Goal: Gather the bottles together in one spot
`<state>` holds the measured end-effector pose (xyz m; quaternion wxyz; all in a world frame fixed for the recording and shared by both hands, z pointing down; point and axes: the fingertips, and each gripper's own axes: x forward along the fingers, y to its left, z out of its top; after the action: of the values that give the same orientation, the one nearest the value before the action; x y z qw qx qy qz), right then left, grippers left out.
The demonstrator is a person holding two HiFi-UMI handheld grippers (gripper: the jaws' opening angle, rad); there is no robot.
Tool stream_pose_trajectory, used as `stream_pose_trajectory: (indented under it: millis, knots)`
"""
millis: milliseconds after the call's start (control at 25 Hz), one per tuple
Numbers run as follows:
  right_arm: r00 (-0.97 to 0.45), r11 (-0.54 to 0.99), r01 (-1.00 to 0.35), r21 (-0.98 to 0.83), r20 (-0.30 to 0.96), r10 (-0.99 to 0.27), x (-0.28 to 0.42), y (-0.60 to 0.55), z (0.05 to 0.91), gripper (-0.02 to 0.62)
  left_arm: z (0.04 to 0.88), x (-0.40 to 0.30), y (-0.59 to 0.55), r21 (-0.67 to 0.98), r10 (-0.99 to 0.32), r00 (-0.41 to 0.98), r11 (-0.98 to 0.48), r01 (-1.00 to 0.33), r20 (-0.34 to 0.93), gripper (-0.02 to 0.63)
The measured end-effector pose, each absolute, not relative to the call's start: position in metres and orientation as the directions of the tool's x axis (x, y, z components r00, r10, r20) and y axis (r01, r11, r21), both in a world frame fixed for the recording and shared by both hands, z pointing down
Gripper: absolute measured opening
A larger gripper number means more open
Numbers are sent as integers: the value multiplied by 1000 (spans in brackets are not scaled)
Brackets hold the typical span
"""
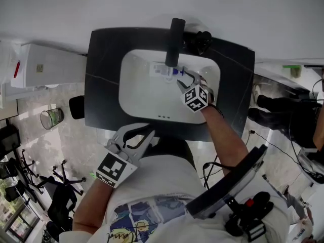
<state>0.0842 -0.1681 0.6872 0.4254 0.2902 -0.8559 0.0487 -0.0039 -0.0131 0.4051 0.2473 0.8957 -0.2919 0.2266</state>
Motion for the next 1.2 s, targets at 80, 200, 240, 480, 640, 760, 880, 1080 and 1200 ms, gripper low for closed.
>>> stream_pose_trajectory:
  millis: [80, 200, 240, 480, 640, 760, 880, 1080, 1200]
  knots:
    - [-465, 849, -496, 184, 769, -439, 78, -169, 693, 210, 408, -7, -12, 315, -418, 720, -695, -646, 555, 45]
    - [-453, 880, -427, 207, 794, -406, 68, -172, 707, 207, 412, -10, -15, 317, -423, 711, -684, -657, 562, 44]
    - [-448, 888, -409, 209, 802, -395, 66, -174, 713, 202, 412, -9, -17, 317, -422, 709, -683, -658, 564, 46]
    - [-402, 921, -302, 246, 843, -357, 58, -182, 735, 199, 416, -17, -19, 325, -435, 694, -656, -681, 574, 45]
    - [-343, 933, -210, 292, 872, -350, 60, -186, 749, 186, 419, -19, -17, 330, -437, 690, -648, -686, 576, 44]
    - [-313, 935, -169, 310, 883, -349, 62, -187, 757, 146, 423, -23, -15, 336, -449, 683, -631, -699, 577, 44]
    - [-299, 934, -163, 317, 887, -353, 63, -189, 759, 124, 425, -26, -14, 337, -455, 677, -623, -706, 579, 44]
    - [-274, 929, -161, 332, 890, -366, 66, -188, 759, 120, 420, -25, -16, 331, -440, 686, -642, -692, 579, 44]
    - [-260, 926, -180, 331, 893, -369, 71, -184, 756, 120, 420, -24, -15, 331, -443, 690, -644, -689, 573, 44]
